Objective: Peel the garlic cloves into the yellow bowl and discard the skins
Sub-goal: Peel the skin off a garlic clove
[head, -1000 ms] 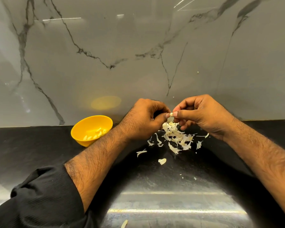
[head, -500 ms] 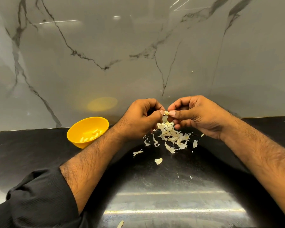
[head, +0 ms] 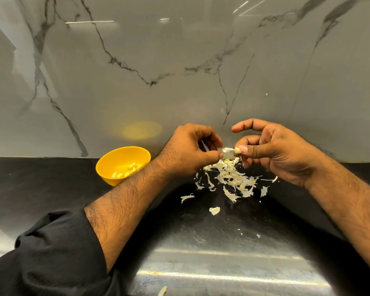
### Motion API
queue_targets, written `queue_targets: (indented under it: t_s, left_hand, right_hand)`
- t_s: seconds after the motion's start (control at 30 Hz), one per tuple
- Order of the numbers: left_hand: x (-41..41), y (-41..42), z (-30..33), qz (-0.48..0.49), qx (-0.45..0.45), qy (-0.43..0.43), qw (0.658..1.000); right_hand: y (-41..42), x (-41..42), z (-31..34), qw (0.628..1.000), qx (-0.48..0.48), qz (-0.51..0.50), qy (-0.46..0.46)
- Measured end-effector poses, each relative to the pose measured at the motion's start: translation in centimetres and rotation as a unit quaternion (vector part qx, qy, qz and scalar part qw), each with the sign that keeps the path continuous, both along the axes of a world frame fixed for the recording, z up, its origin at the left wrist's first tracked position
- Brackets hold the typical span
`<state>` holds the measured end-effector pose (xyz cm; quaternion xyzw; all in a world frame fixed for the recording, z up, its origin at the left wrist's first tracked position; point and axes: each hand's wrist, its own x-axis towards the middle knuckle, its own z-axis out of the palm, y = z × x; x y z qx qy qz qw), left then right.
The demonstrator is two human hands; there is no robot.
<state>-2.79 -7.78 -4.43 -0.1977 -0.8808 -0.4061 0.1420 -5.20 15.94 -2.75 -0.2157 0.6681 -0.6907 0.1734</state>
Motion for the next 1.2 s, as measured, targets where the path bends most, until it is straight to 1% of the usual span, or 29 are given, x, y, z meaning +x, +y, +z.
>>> queue_targets:
  t_s: [0.07, 0.17, 0.3, 0.47, 0.57, 0.67, 0.73, 0.87, 1.03, 1.2]
  left_hand:
    - [-0.09, -0.21, 0.18, -0.011, 0.035, 0.012, 0.999]
    - [-0.11, -0.29, 0.32, -0.061, 0.078, 0.024, 0.995]
    - [-0.05, 0.08, 0.04, -0.079, 0.064, 0.052, 0.993]
    - [-0.22, 0.28, -0.07, -0.072, 0.057, 0.073, 0.993]
    - [-0.14, 0.20, 0.08, -0.051, 0.064, 0.072, 0.994]
    - [-0.05, 0.05, 0.16, -0.028, 0.066, 0.072, 0.995]
    - [-0.07, 0.01, 0.17, -0.015, 0.053, 0.073, 0.996]
    - [-0.04, 0.09, 0.15, 0.000, 0.007, 0.082, 0.997]
    - [-0.05, 0.10, 0.09, 0.009, -0.058, 0.112, 0.992]
    - [0.12, 0.33, 0.31, 0.008, -0.108, 0.114, 0.988]
  right_hand:
    - [-0.05, -0.13, -0.06, 1.000, -0.004, -0.013, -0.006]
    - [0.01, -0.19, -0.23, 1.000, -0.008, -0.024, -0.014]
    - [-0.10, -0.22, -0.30, 0.999, -0.003, -0.035, -0.021]
    - [-0.49, -0.10, -0.49, 0.999, 0.016, -0.046, -0.016]
    - [-0.49, -0.28, -0.78, 0.994, 0.065, -0.084, 0.038]
    - [-0.32, -0.31, -0.85, 0.984, 0.089, -0.106, 0.112]
    - [-0.39, -0.03, -0.71, 0.976, 0.107, -0.103, 0.159]
    - [-0.75, 0.39, -0.60, 0.948, 0.197, -0.099, 0.231]
    - [-0.66, 0.29, -0.58, 0.939, 0.216, -0.085, 0.252]
    - [-0.62, 0.37, -0.55, 0.929, 0.250, -0.084, 0.259]
